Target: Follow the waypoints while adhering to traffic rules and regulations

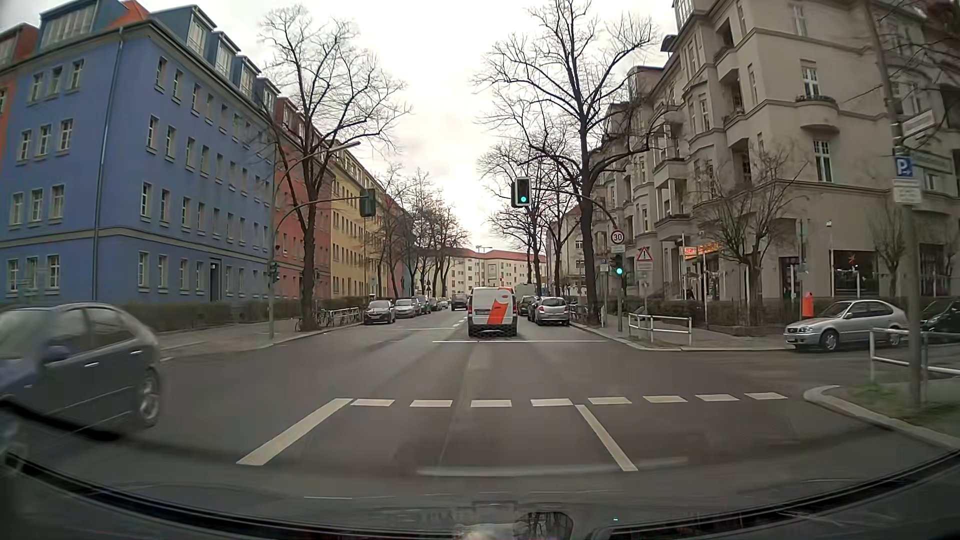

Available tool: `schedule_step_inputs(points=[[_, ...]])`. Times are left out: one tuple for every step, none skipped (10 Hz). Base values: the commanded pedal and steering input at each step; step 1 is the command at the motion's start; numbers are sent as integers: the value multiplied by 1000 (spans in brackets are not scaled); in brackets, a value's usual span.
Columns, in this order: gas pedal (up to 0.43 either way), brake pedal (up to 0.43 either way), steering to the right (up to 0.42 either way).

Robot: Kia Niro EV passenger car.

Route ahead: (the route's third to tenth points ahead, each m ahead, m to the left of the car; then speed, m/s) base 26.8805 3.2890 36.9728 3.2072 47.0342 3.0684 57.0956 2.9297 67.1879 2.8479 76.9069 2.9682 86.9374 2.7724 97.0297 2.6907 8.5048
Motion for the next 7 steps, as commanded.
schedule_step_inputs(points=[[20,12,-1],[20,12,-1],[20,12,-1],[20,12,-1],[28,12,-1],[28,12,0],[39,12,1]])
